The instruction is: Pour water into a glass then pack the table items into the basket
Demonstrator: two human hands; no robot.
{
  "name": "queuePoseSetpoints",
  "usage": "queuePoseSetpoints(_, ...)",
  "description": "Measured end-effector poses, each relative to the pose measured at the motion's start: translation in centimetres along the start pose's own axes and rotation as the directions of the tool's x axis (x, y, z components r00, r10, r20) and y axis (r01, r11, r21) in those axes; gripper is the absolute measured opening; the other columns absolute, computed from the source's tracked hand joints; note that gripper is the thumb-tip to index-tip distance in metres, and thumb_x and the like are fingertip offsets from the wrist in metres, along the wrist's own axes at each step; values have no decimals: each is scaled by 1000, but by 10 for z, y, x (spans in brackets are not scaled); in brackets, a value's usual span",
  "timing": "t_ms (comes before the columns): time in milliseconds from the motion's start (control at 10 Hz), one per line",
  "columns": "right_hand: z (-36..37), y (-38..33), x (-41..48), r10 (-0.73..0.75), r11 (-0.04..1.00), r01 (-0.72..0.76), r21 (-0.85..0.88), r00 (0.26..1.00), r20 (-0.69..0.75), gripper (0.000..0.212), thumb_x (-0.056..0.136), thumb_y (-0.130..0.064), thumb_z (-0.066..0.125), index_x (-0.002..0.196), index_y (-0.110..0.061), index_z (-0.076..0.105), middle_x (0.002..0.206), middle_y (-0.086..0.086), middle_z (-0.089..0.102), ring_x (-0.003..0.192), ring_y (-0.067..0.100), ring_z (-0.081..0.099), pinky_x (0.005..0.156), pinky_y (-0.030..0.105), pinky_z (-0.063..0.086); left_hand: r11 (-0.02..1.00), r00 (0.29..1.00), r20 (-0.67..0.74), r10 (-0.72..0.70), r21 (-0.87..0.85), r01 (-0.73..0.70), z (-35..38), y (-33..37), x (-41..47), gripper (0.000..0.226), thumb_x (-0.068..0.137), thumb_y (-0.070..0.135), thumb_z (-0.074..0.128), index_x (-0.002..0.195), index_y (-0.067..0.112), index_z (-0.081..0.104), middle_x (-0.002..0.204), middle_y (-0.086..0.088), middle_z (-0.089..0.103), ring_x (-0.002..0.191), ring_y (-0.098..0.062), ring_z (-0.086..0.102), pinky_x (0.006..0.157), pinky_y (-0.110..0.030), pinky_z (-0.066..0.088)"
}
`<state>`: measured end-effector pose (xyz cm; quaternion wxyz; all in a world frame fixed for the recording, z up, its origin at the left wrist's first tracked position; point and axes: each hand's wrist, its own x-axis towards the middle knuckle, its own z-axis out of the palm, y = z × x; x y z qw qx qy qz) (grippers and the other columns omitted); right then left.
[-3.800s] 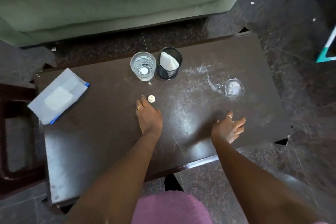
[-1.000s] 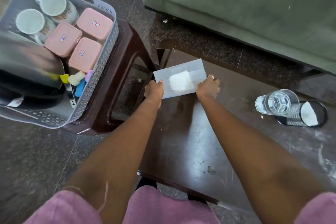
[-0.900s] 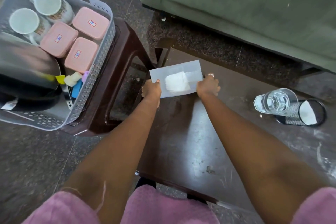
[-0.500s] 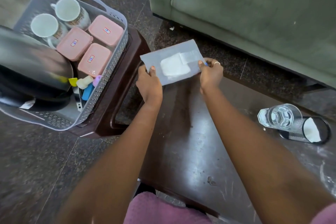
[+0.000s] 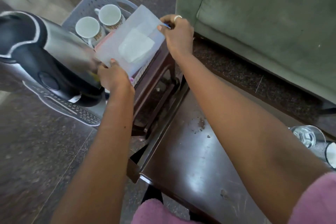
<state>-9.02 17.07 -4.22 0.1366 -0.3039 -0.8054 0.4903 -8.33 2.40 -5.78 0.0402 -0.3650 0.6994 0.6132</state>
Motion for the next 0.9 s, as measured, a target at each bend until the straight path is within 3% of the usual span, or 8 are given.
queuePoseSetpoints(200, 36, -7, 21, -21, 895, 137, -424, 963, 267, 31, 95, -20, 50, 125, -25, 58, 121, 4, 63, 124, 26, 40, 94, 40, 30, 978, 981, 27, -193, 81, 190, -5, 5, 15, 38, 96, 16, 43, 131, 1, 44, 135, -18, 51, 113, -29, 57, 67, -24, 45)
queuePoseSetpoints(300, 44, -1, 24, -78, 826, 206, -524, 964, 254, 31, 96, -14, 47, 124, -24, 58, 119, 3, 61, 121, 26, 37, 89, 38, 27, 968, 982, 45, -182, 182, 171, -3, 9, 18, 36, 95, 12, 41, 130, 2, 45, 133, -11, 53, 91, -18, 57, 55, -16, 39)
queuePoseSetpoints(400, 49, 5, 24, -160, 756, 261, -600, 963, 217, 28, 97, -15, 45, 119, -23, 60, 122, -2, 55, 120, 24, 36, 91, 37, 27, 495, 964, 236, 120, 828, -264, -9, 9, 17, 28, 93, 8, 40, 114, 7, 57, 112, -6, 58, 108, -23, 53, 77, -23, 36)
queuePoseSetpoints(500, 55, 10, 20, -208, 654, 315, -688, 949, 237, 26, 96, -16, 46, 118, -20, 60, 133, 0, 42, 120, 26, 35, 95, 40, 29, 474, 964, 257, 65, 842, -256, 0, 14, 19, 24, 92, 11, 45, 110, 10, 61, 95, -3, 56, 105, -24, 55, 57, -22, 32)
queuePoseSetpoints(600, 57, 16, 13, -170, 654, 292, -697, 956, 241, 31, 97, -21, 45, 126, -21, 53, 138, 4, 33, 119, 28, 34, 97, 43, 30, 641, 983, 167, 73, 748, -174, 7, 17, 9, 24, 90, 12, 49, 111, 9, 61, 101, -4, 59, 111, -25, 56, 46, -24, 20)
queuePoseSetpoints(700, 54, 18, 5, -149, 663, 288, -691, 955, 255, 39, 97, -33, 43, 134, -22, 45, 140, 4, 31, 118, 28, 33, 95, 44, 31, 981, 988, -106, -113, 147, 127, 12, 20, -12, 36, 91, 14, 46, 125, 4, 50, 131, -13, 53, 120, -30, 51, 63, -34, 42)
queuePoseSetpoints(800, 38, 21, -6, -177, 693, 306, -653, 950, 257, 49, 96, -42, 42, 140, -22, 37, 144, 6, 29, 120, 30, 33, 96, 49, 32, 1000, 962, -272, 25, 4, -25, 16, 6, -35, 53, 91, 0, 35, 143, 6, 24, 148, -16, 24, 130, -30, 33, 102, -32, 33)
queuePoseSetpoints(900, 14, 37, -32, -226, 825, 237, -514, 970, 85, 42, 96, -35, 43, 136, -19, 47, 140, 11, 38, 120, 33, 38, 95, 50, 35, 865, 873, -69, 483, 189, -464, 16, -19, -66, 58, 89, -4, 41, 143, 2, 21, 149, -21, 14, 134, -35, 27, 108, -31, 30)
